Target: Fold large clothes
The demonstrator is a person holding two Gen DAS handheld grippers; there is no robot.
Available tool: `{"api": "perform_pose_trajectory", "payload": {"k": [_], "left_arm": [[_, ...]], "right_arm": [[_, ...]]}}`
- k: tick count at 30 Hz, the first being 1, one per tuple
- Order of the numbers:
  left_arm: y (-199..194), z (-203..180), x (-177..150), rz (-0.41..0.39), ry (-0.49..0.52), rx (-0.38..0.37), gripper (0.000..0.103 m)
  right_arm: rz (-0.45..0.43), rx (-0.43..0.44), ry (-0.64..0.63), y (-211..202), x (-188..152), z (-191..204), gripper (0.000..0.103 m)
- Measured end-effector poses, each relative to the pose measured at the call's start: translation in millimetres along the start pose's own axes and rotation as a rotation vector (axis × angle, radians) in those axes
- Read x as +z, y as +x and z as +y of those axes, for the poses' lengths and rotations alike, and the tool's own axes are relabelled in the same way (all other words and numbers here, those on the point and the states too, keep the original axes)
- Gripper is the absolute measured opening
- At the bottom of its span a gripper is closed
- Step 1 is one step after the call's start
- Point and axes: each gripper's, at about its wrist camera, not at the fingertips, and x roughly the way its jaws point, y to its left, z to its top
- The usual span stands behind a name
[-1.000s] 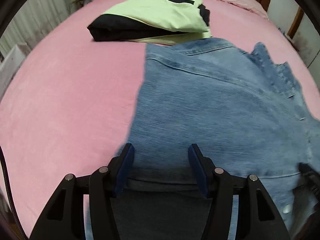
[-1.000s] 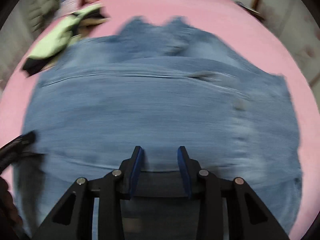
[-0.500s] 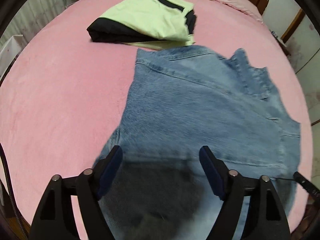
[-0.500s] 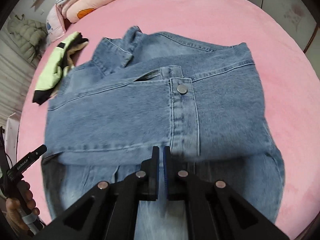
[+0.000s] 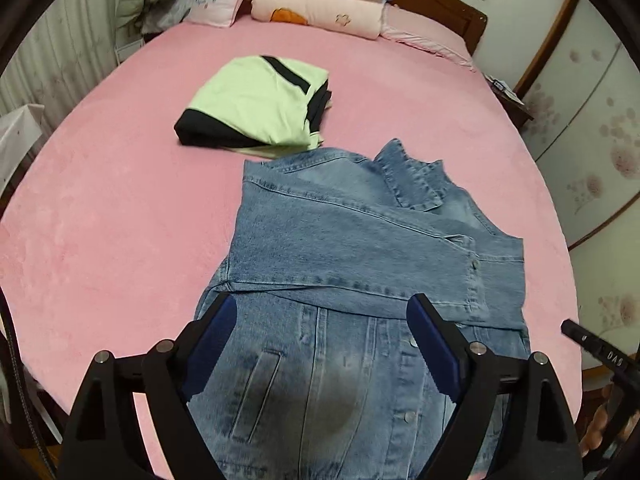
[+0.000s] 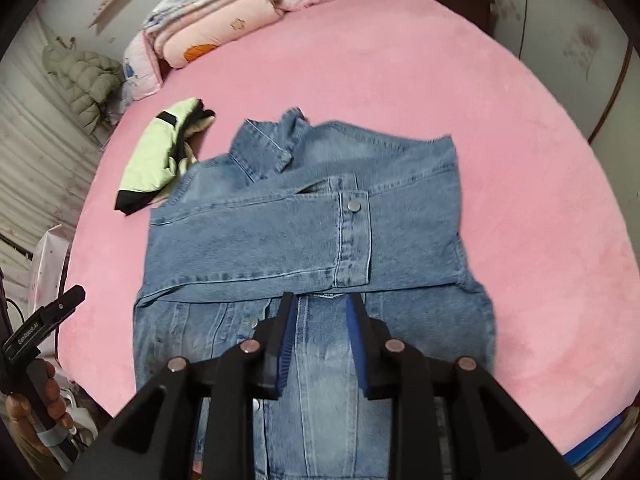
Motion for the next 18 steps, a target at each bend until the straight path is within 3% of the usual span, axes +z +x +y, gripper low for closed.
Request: {"api": "perform_pose_trajectory", "payload": {"k": [12,18], "left_arm": [[-46.2,-7.0,-34.0,-0.015,0.092,-0.036,0.086],[-56.3,20.2,-70.3,-0.034,0.052,-0.039,0.086]], "right_arm": [[-0.171,-0.007,-0.019,-82.0,-45.5,6.0,0.026],[-0.162,-0.010,-0.003,-88.0,-89.7,-0.4,0.026]]}}
